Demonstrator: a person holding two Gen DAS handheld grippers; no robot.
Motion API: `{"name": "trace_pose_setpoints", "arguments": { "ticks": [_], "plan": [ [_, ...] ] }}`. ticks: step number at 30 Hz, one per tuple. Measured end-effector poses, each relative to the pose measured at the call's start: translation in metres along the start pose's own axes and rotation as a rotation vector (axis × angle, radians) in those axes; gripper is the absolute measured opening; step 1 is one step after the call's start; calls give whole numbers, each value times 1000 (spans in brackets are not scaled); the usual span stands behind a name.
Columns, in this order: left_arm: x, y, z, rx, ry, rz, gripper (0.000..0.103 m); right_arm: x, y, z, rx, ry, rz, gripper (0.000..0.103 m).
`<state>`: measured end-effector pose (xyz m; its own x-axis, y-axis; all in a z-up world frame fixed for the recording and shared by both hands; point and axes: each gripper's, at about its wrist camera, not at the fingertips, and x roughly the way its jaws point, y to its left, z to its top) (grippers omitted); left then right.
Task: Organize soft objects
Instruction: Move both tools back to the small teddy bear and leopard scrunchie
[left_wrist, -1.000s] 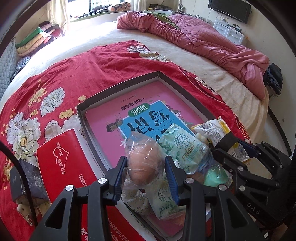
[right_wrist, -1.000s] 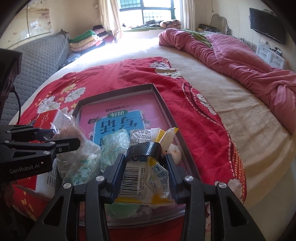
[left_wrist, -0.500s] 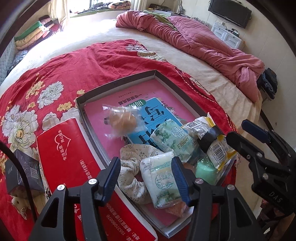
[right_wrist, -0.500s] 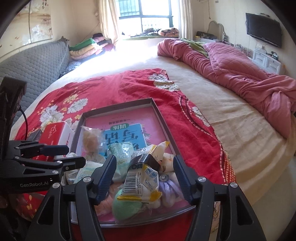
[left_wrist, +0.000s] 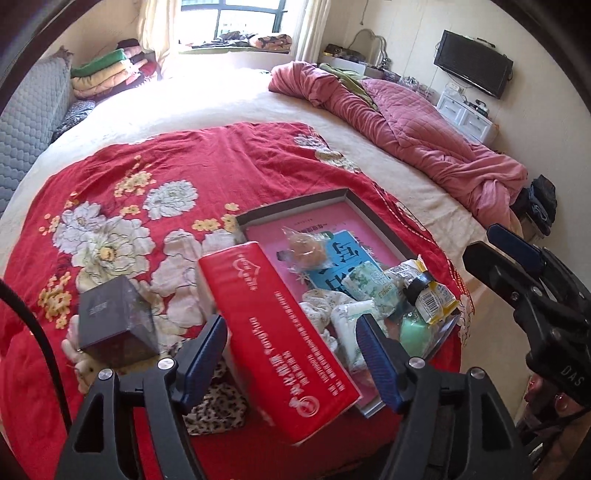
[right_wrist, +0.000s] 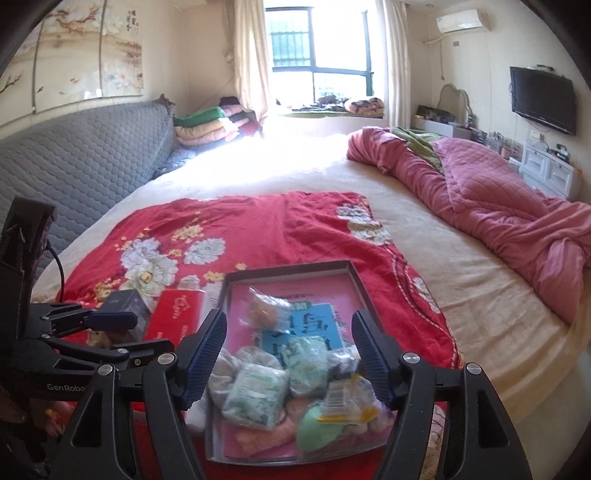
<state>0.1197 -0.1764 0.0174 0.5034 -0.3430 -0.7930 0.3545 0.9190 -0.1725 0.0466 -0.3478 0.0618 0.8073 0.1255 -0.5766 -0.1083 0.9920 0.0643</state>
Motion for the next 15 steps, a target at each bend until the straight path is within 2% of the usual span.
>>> {"name": "trace_pose_setpoints", "arguments": {
  "ticks": [8, 15],
  "plan": [
    [-55, 64, -17, -70, -66, 99, 74, -10, 85, 24, -147, -30, 113, 74],
    [-73, 135, -41, -190, -57, 156, 75, 4, 152, 20, -284, 28, 164, 74]
  ]
}}
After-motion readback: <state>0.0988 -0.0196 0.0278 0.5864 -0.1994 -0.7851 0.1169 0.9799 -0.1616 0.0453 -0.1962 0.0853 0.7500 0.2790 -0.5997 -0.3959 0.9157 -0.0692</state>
